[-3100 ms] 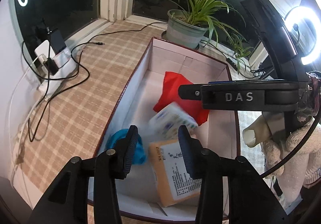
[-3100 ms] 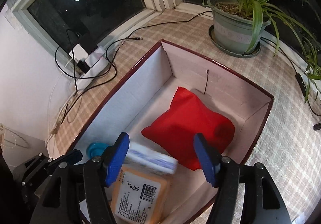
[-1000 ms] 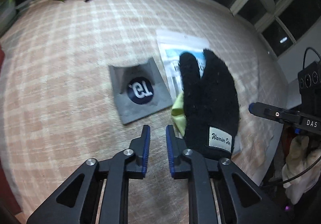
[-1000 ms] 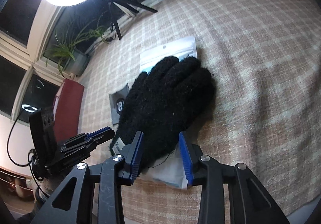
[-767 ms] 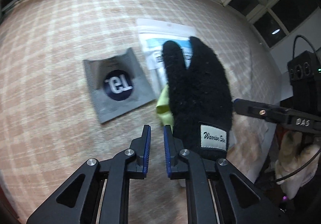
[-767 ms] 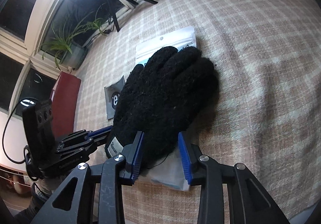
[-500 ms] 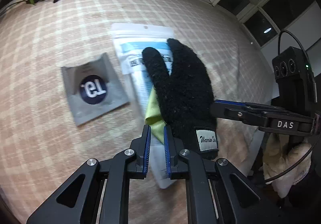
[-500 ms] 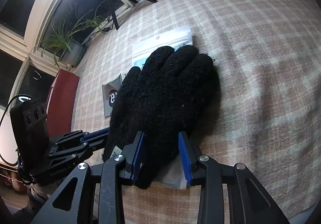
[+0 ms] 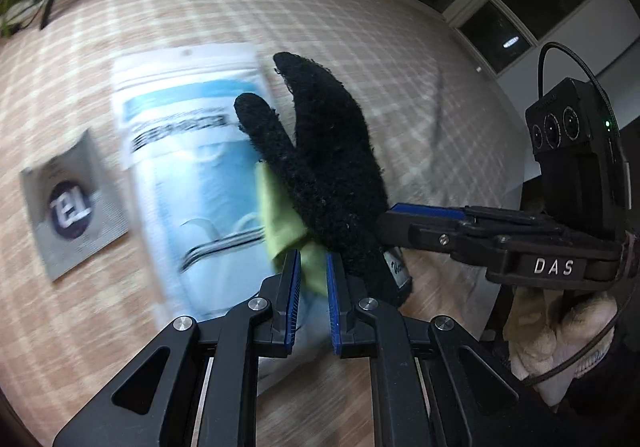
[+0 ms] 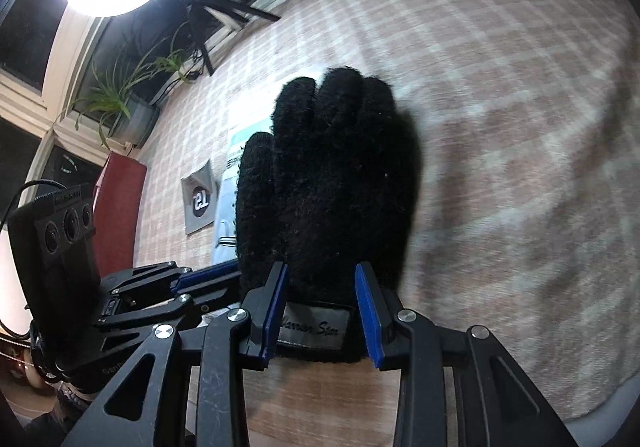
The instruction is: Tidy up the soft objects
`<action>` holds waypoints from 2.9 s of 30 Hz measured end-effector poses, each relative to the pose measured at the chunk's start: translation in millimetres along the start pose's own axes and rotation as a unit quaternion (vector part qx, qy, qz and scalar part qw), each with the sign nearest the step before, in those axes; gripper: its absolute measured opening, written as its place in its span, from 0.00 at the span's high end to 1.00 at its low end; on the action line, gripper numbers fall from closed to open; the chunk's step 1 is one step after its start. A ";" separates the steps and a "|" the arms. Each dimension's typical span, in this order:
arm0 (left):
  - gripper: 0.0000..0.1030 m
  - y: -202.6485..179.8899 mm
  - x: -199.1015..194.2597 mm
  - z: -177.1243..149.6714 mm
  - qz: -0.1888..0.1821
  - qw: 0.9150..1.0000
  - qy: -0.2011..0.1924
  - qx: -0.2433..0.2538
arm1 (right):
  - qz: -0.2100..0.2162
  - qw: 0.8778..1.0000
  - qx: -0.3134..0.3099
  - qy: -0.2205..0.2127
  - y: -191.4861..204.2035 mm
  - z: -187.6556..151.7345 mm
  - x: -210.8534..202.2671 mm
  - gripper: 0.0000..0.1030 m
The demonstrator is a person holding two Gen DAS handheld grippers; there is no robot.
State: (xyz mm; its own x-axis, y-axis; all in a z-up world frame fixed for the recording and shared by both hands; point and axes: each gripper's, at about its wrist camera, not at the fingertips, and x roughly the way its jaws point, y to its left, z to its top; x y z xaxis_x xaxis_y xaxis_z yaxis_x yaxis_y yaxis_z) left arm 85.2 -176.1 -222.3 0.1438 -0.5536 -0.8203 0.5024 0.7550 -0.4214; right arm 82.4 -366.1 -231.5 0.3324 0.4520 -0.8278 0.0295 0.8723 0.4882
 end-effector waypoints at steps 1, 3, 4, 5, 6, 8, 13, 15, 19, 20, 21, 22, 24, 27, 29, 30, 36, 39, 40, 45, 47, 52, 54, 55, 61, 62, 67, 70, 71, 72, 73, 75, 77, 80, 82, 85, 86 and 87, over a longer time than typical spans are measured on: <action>0.91 -3.8 1.4 2.2 0.000 1.000 -0.001 0.003 | -0.001 1.000 0.003 -0.002 -4.5 -0.6 -2.8 0.70; 0.91 -11.6 4.4 7.5 -0.006 1.000 -0.003 0.007 | -0.004 1.000 0.010 -0.007 -14.8 -1.8 -9.1 0.70; 0.91 -14.0 6.1 9.6 -0.007 1.000 -0.003 0.009 | -0.005 1.000 0.014 -0.009 -20.8 -2.8 -13.0 0.70; 0.91 -18.2 8.8 12.5 -0.008 1.000 -0.003 0.011 | -0.006 1.000 0.015 -0.010 -24.5 -3.6 -15.8 0.70; 0.91 -21.8 11.2 14.9 -0.010 1.000 -0.003 0.014 | -0.008 1.000 0.016 -0.013 -28.1 -4.1 -19.1 0.70; 0.91 -30.4 18.7 20.2 -0.014 1.000 -0.002 0.018 | -0.012 1.000 0.018 -0.018 -35.7 -5.8 -26.5 0.70; 0.91 -54.5 37.1 32.4 -0.036 0.999 0.004 0.022 | -0.029 0.999 0.030 -0.033 -56.5 -6.2 -44.8 0.70; 0.91 -68.8 40.9 37.1 -0.039 0.999 0.002 0.037 | -0.044 0.998 0.033 -0.038 -66.2 -6.2 -52.3 0.70; 0.91 -81.3 46.1 43.2 -0.041 0.998 -0.001 0.046 | -0.052 0.996 0.054 -0.047 -89.5 -10.6 -64.6 0.70; 0.91 -81.0 46.4 43.8 -0.041 0.998 -0.001 0.044 | -0.052 0.996 0.059 -0.050 -94.9 -12.0 -67.2 0.70; 0.90 -79.6 45.1 42.5 -0.041 0.998 -0.002 0.041 | -0.053 0.995 0.063 -0.052 -98.9 -13.1 -69.2 0.70; 0.87 -77.8 43.9 42.4 -0.040 0.999 -0.004 0.036 | -0.054 0.995 0.067 -0.054 -102.1 -14.4 -70.9 0.70; 0.86 -72.8 39.7 42.3 -0.033 0.999 -0.009 0.029 | -0.041 0.994 0.077 -0.061 -108.3 -16.2 -74.6 0.70; 0.81 -59.7 33.0 40.5 -0.023 0.999 -0.012 0.019 | -0.005 0.993 0.094 -0.068 -115.6 -16.3 -78.3 0.67; 0.74 -51.9 33.0 39.2 -0.016 1.000 -0.008 0.010 | 0.011 0.992 0.105 -0.072 -118.2 -14.2 -79.8 0.64; 0.74 -47.8 32.9 38.4 -0.014 1.000 -0.006 0.006 | 0.014 0.991 0.111 -0.075 -120.1 -13.8 -81.7 0.64; 0.64 -52.3 39.2 41.7 -0.001 1.000 -0.001 0.004 | 0.059 0.985 0.127 -0.099 -116.5 -10.1 -99.6 0.62; 0.64 -57.8 45.5 46.9 -0.002 1.000 0.000 0.004 | 0.029 0.991 0.100 -0.085 -105.3 -5.9 -98.3 0.58; 0.64 -59.4 47.9 47.7 -0.003 1.000 0.002 0.005 | 0.022 0.992 0.096 -0.078 -104.3 -5.3 -94.9 0.58; 0.63 -67.1 61.2 50.7 0.003 1.000 0.013 0.011 | 0.030 0.992 0.120 -0.040 -122.9 -9.8 -71.0 0.58; 0.63 -68.6 64.0 51.2 0.005 1.000 0.017 0.013 | 0.038 0.991 0.127 -0.031 -128.2 -9.4 -61.6 0.58; 0.64 -72.0 75.3 53.7 0.007 1.000 0.026 0.014 | 0.050 0.991 0.125 -0.022 -127.2 -6.8 -49.0 0.58; 0.64 -72.8 77.5 54.2 0.007 0.999 0.027 0.015 | 0.047 0.992 0.119 -0.019 -125.4 -5.8 -44.2 0.58; 0.64 -73.0 78.4 54.6 0.007 0.999 0.027 0.015 | 0.048 0.992 0.118 -0.017 -125.3 -5.6 -41.7 0.58; 0.71 -76.2 85.0 55.0 0.007 0.999 0.031 0.018 | 0.054 0.991 0.119 -0.017 -124.0 -6.4 -34.6 0.66; 0.72 -76.9 85.6 55.0 0.006 0.999 0.031 0.019 | 0.054 0.991 0.119 -0.016 -123.6 -7.1 -34.0 0.68; 0.83 -81.2 87.1 52.9 0.007 0.999 0.031 0.025 | 0.056 0.992 0.116 -0.019 -117.2 -9.7 -32.0 0.82; 0.88 -83.4 84.4 51.9 0.005 0.999 0.028 0.027 | 0.055 0.992 0.111 -0.024 -111.8 -11.7 -35.6 0.84; 0.88 -84.4 82.6 51.5 0.004 0.999 0.027 0.029 | 0.053 0.992 0.109 -0.025 -109.2 -12.2 -37.1 0.84; 0.88 -85.7 80.5 51.1 0.003 0.999 0.025 0.030 | 0.052 0.993 0.105 -0.027 -106.9 -13.1 -39.2 0.84; 0.88 -86.5 78.6 50.7 0.002 0.999 0.023 0.031 | 0.051 0.993 0.101 -0.030 -102.9 -14.1 -41.8 0.85; 0.88 -88.1 73.2 49.4 0.000 0.999 0.017 0.032 | 0.050 0.994 0.095 -0.035 -97.2 -14.6 -46.2 0.85; 0.88 -89.0 66.3 48.1 -0.003 0.999 0.010 0.030 | 0.049 0.994 0.087 -0.042 -89.9 -15.3 -51.4 0.86; 0.89 -88.3 53.1 45.9 -0.008 1.000 -0.003 0.026 | 0.051 0.994 0.079 -0.051 -78.2 -15.3 -58.7 0.86; 0.89 -86.1 40.6 43.9 -0.011 1.000 -0.014 0.022 | 0.055 0.994 0.071 -0.056 -68.3 -14.5 -64.1 0.86; 0.89 -83.1 19.2 41.9 -0.012 0.999 -0.035 0.019 | 0.057 0.995 0.049 -0.062 -47.4 -12.3 -71.5 0.86; 0.89 -81.5 12.7 41.6 -0.012 0.999 -0.041 0.018 | 0.058 0.995 0.039 -0.065 -38.0 -11.3 -73.5 0.86; 0.89 -80.4 5.8 40.7 -0.011 0.999 -0.048 0.017 | 0.060 0.996 0.031 -0.067 -29.9 -10.3 -74.2 0.86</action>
State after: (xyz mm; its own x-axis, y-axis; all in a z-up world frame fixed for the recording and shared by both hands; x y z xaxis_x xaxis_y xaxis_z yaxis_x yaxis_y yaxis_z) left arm 80.3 -254.3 -177.5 0.2123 -0.6025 -0.7694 0.5351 0.7305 -0.4244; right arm 47.2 -423.8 -187.5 0.4591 0.5191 -0.7210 0.0399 0.7987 0.6004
